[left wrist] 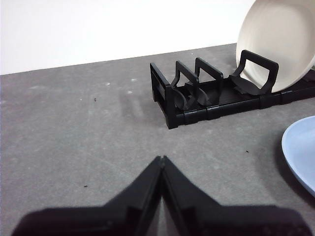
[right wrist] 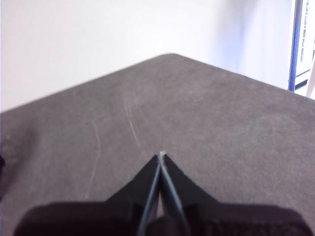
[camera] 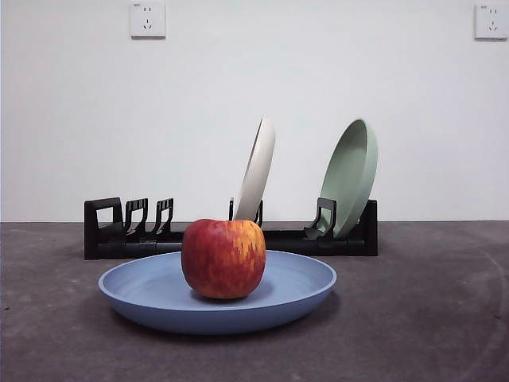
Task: Take the blue plate from the plate rack,put the plate on the table,take the apple from the table,put the apple in the plate
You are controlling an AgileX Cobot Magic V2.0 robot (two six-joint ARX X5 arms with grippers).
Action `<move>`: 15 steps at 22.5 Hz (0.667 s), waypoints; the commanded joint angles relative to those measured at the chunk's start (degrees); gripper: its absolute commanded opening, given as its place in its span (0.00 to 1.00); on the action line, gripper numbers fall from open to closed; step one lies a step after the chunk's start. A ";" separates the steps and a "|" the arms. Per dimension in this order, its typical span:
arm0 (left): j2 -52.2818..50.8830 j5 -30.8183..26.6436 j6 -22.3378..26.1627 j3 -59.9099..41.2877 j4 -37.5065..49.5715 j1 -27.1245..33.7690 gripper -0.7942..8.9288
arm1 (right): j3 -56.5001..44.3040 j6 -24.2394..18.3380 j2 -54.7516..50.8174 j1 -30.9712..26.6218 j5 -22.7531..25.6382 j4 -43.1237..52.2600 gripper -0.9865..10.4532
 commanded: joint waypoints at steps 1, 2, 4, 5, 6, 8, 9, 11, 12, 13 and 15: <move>0.02 0.02 -0.39 -0.57 0.37 0.13 0.08 | -1.57 -3.93 -1.09 -0.11 -2.14 -0.26 0.09; 0.02 0.02 -0.39 -0.57 0.37 0.13 0.08 | -1.68 -4.31 -1.49 -0.11 -2.73 -1.29 0.09; 0.02 0.02 -0.39 -0.57 0.37 0.13 0.08 | -1.68 -4.24 -2.16 -0.11 -2.73 -3.39 0.09; 0.02 0.02 -0.39 -0.57 0.37 0.13 0.08 | -1.68 -4.24 -2.56 -0.11 -2.73 -4.55 0.09; 0.02 0.02 -0.39 -0.57 0.37 0.11 0.08 | -1.68 -4.22 -3.06 -0.09 -2.73 -5.70 0.09; 0.02 0.02 -0.39 -0.57 0.37 0.13 0.08 | -1.77 -4.22 -4.92 -0.09 -2.75 -8.31 0.09; 0.02 0.02 -0.39 -0.57 0.37 0.13 0.08 | -1.77 -4.24 -5.88 -0.09 -2.75 -9.68 0.09; 0.02 0.02 -0.39 -0.57 0.37 0.13 0.08 | -1.77 -4.26 -6.45 -0.13 -1.66 -11.15 0.09; 0.11 0.02 -0.39 -0.57 0.37 0.13 0.08 | -1.77 -4.24 -6.45 -0.13 -0.76 -11.78 0.09; 0.15 0.02 -0.39 -0.57 0.37 0.13 0.08 | -1.79 -4.24 -6.45 -0.11 -0.90 -12.28 0.09; 0.22 0.02 -0.39 -0.57 0.37 0.13 0.08 | -2.21 -4.42 -6.45 -0.20 -1.22 -11.54 0.09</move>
